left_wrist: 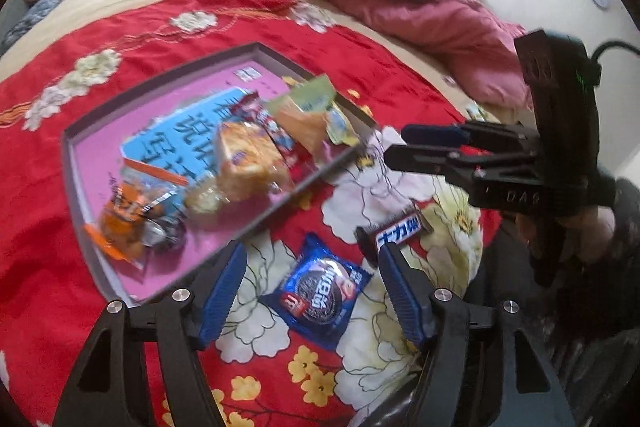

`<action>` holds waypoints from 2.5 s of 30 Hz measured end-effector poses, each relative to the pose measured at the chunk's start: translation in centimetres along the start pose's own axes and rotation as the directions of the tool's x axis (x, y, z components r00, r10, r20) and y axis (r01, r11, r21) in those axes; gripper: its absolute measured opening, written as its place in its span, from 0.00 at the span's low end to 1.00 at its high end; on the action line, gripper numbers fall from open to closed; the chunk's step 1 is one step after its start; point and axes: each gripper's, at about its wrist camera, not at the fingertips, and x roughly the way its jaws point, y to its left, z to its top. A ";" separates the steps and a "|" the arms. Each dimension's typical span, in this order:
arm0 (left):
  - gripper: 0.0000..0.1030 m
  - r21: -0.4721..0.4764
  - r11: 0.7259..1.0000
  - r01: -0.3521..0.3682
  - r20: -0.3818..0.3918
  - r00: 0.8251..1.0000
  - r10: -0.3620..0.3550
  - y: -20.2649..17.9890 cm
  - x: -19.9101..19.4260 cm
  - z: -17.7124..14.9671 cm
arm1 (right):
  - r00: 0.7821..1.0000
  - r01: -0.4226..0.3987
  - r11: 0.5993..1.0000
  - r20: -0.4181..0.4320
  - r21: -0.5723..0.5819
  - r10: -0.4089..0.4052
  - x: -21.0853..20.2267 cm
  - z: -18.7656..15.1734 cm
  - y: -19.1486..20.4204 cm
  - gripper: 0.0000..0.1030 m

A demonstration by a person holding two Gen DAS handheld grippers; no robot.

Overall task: Organize snacks
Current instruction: 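Open both grippers and move them to the blue biscuit packet and Snickers bar, then grasp the Snickers bar with right gripper while left gripper grasps the blue biscuit packet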

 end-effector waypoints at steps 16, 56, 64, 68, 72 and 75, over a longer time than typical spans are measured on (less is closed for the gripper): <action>0.72 0.103 0.994 0.041 -0.122 0.992 -0.028 -1.1 3.9 -1.8 | 0.997 -0.011 0.989 -0.083 -0.147 -0.002 0.7 -2.2 0.4 0.56; 0.55 0.018 1.000 -0.001 -0.163 0.987 0.004 -0.6 8.8 -1.2 | 0.974 -0.147 0.964 -0.200 -0.219 0.103 5.4 -5.3 0.1 0.30; 0.53 0.020 0.999 0.039 -0.141 0.989 -0.036 -2.7 6.8 -0.7 | 0.977 -0.160 0.976 -0.165 -0.150 0.135 3.8 -4.8 -0.8 0.29; 0.53 0.018 0.999 0.044 -0.109 0.993 -0.042 -3.1 5.2 -0.3 | 0.981 -0.174 0.978 -0.105 -0.113 0.163 2.3 -3.6 -0.9 0.29; 0.53 -0.019 1.000 0.024 -0.065 0.998 -0.025 -2.2 3.3 0.2 | 0.980 -0.200 0.978 -0.026 -0.067 0.198 0.5 -1.9 -0.7 0.29; 0.53 -0.045 0.999 -0.027 -0.015 1.000 0.026 -1.1 1.5 0.8 | 0.975 -0.220 0.974 0.009 -0.053 0.221 -0.4 -0.6 0.0 0.29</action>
